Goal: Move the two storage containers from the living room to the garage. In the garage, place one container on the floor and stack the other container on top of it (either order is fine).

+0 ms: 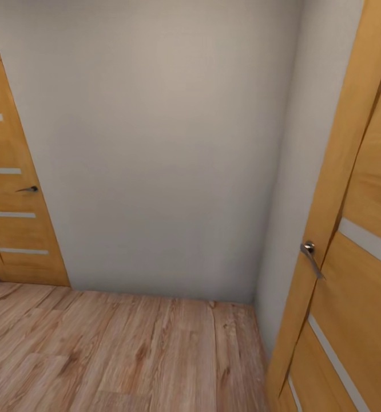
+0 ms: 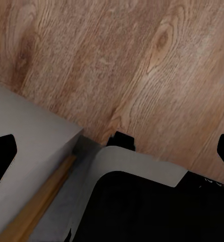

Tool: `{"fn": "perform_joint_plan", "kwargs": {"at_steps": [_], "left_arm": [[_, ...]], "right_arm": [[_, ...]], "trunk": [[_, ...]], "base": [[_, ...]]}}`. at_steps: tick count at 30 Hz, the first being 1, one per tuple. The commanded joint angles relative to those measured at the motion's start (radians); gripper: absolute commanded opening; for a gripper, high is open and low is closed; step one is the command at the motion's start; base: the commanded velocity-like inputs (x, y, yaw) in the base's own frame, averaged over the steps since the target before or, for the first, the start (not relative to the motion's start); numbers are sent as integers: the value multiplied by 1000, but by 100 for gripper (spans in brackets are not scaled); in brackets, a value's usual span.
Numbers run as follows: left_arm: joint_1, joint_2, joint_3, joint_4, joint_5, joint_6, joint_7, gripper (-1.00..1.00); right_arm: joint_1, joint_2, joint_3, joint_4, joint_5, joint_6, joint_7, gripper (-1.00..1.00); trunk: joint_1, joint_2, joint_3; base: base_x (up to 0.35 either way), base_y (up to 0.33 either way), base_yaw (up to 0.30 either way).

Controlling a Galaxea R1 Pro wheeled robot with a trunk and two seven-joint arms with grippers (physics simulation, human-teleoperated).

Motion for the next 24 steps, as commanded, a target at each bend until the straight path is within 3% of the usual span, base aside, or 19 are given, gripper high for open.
{"fn": "perform_joint_plan", "kwargs": {"at_steps": [1, 24], "left_arm": [[-1, 0, 3, 1, 2, -3, 1, 100], [-1, 0, 4, 1, 2, -2, 1, 100]], "right_arm": [[-1, 0, 9, 3, -10, -6, 0, 100], [-1, -1, 10, 3, -9, -6, 0, 100]], "trunk": [[1, -1, -1], [1, -1, -1]], "base": [[321, 0, 0], [321, 0, 0]]}}
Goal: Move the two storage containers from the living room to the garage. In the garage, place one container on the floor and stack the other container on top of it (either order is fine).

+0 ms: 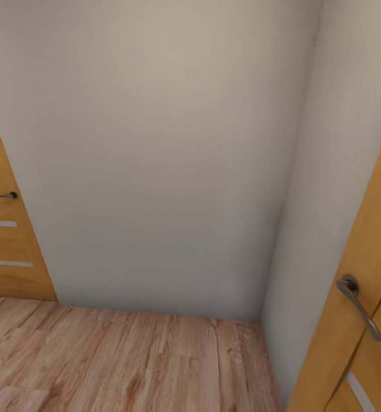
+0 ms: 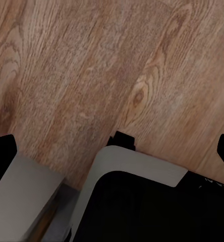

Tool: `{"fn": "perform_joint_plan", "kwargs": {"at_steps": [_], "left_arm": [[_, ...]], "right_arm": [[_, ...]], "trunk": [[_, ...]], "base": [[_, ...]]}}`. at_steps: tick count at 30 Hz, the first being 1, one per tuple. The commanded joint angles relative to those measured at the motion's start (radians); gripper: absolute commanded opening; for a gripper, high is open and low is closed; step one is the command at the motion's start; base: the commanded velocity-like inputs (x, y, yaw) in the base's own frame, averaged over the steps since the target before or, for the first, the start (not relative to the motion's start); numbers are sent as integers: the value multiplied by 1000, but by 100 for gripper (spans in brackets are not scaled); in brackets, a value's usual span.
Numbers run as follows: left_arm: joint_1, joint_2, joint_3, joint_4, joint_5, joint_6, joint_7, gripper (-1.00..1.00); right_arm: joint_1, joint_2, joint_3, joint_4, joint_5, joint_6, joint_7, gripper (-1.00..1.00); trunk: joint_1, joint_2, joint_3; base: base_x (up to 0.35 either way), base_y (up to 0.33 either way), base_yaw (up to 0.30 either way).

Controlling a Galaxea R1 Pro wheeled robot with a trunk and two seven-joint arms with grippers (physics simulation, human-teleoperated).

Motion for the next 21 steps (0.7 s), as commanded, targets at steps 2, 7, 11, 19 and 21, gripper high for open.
{"fn": "perform_joint_plan", "kwargs": {"at_steps": [2, 7, 11, 19, 21], "left_arm": [[-1, 0, 4, 1, 2, -3, 1, 100], [-1, 0, 4, 1, 2, -3, 1, 100], [-1, -1, 4, 1, 2, -3, 1, 100], [-1, 0, 3, 1, 2, -3, 1, 100], [-1, 0, 3, 1, 2, -3, 1, 100]], "right_arm": [[-1, 1, 9, 3, -10, -6, 0, 100], [-1, 1, 9, 3, -10, -6, 0, 100], [-1, 1, 8, 3, -10, -7, 0, 100], [-1, 7, 6, 3, -11, -6, 0, 100], [-1, 6, 6, 3, -11, -6, 0, 100]], "trunk": [[1, -1, -1], [1, -1, -1], [1, -1, -1], [1, -1, -1], [1, -1, -1]], "base": [[321, 0, 0], [321, 0, 0], [321, 0, 0], [322, 0, 0], [321, 0, 44]]}}
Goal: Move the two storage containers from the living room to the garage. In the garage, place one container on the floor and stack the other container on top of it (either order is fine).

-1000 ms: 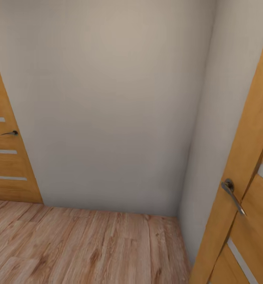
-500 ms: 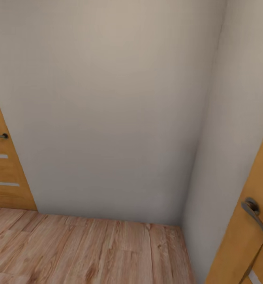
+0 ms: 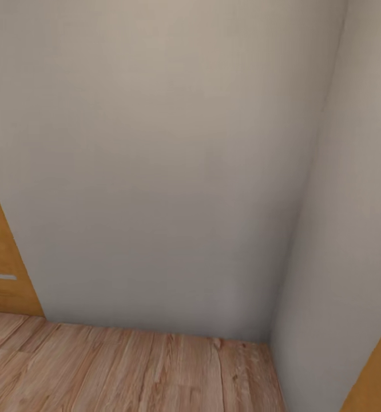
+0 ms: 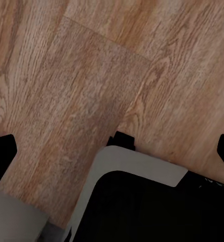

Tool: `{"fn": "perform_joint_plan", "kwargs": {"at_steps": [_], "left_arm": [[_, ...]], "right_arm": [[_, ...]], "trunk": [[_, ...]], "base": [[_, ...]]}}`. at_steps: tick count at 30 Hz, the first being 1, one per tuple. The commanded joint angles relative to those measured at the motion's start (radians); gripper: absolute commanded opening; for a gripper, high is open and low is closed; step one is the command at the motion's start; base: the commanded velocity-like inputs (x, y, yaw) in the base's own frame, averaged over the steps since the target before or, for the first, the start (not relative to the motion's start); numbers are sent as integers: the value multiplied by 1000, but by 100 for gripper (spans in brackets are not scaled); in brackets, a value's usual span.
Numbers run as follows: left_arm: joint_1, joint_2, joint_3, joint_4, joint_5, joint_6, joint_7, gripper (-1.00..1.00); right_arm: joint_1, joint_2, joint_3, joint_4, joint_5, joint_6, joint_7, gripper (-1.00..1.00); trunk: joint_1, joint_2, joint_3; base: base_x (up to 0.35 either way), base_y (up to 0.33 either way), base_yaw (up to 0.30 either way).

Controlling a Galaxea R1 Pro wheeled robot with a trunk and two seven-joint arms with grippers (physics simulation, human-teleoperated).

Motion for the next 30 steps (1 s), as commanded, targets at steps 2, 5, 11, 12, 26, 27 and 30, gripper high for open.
{"fn": "perform_joint_plan", "kwargs": {"at_steps": [2, 5, 11, 12, 26, 27, 30], "left_arm": [[-1, 0, 4, 1, 2, -4, 1, 100], [-1, 0, 4, 1, 2, -4, 1, 100], [-1, 1, 4, 1, 2, -4, 1, 100], [-1, 1, 3, 1, 2, -4, 1, 100], [-1, 1, 4, 1, 2, -4, 1, 100], [-1, 1, 4, 1, 2, -4, 1, 100], [-1, 1, 4, 1, 2, -4, 1, 100]], "right_arm": [[-1, 0, 9, 3, -10, -6, 0, 100], [-1, -1, 9, 3, -10, -6, 0, 100], [-1, -1, 9, 3, -10, -6, 0, 100], [-1, -1, 9, 3, -10, -6, 0, 100], [-1, 1, 9, 3, -11, -6, -2, 100], [-1, 2, 9, 3, -11, -5, -2, 100], [-1, 2, 9, 3, -11, -6, -2, 100]], "trunk": [[1, -1, -1], [1, -1, -1], [1, -1, -1], [1, -1, -1], [1, -1, -1], [1, -1, -1], [1, -1, -1]], "base": [[322, 0, 160], [322, 0, 227], [313, 0, 260], [291, 0, 268], [221, 0, 271], [29, 0, 270], [15, 0, 270]]}}
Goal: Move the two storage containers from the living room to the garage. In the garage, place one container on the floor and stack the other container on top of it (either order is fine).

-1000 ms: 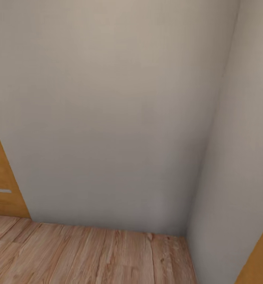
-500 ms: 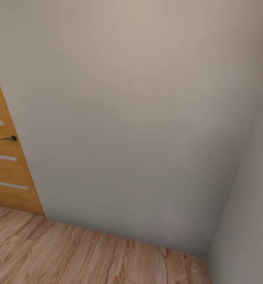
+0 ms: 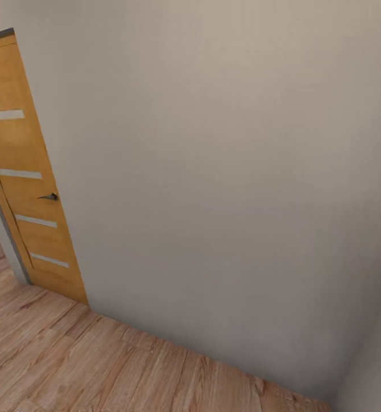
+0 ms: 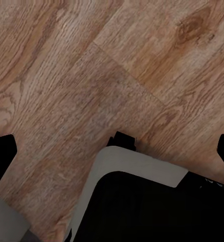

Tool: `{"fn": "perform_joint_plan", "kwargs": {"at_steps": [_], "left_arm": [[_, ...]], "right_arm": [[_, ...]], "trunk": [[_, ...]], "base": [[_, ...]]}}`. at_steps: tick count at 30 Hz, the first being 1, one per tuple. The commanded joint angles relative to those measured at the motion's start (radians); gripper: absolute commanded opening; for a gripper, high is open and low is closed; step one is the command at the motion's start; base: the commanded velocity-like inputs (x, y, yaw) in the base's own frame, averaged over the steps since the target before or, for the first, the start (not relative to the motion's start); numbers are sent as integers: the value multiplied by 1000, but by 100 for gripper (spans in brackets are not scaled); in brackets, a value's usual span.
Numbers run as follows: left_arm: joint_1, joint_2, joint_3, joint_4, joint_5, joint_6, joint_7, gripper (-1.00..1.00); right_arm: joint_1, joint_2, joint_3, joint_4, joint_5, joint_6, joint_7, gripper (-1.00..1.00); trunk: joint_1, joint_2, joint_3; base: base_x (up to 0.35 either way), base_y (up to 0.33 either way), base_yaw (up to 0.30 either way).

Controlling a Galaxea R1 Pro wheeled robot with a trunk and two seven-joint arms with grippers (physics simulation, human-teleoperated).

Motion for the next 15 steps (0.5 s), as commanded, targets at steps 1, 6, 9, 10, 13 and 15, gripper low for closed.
{"fn": "perform_joint_plan", "kwargs": {"at_steps": [1, 6, 9, 10, 13, 15], "left_arm": [[-1, -1, 3, 1, 2, -3, 1, 100], [-1, -1, 4, 1, 3, -3, 1, 100], [-1, -2, 4, 1, 4, -3, 1, 100], [-1, -2, 4, 1, 4, -3, 1, 100], [-1, -2, 4, 1, 4, -4, 1, 100], [-1, -2, 4, 1, 4, -4, 1, 100]], "right_arm": [[-1, 0, 9, 3, -9, -6, 0, 100], [-1, 1, 7, 3, -12, -4, 1, 100], [-1, 3, 4, 3, -16, -3, 1, 100], [-1, 3, 3, 3, -17, -3, -1, 100], [-1, 4, 6, 3, -14, 1, -2, 100], [-1, 5, 8, 3, -12, 9, -2, 100]], "trunk": [[0, -1, -1], [0, -1, -1], [0, -1, -1], [0, -1, -1], [0, -1, -1], [0, -1, -1]], "base": [[5, 0, 274], [2, 0, 288], [0, 0, 299], [0, 0, 300], [0, 0, 300], [0, 0, 300]]}}
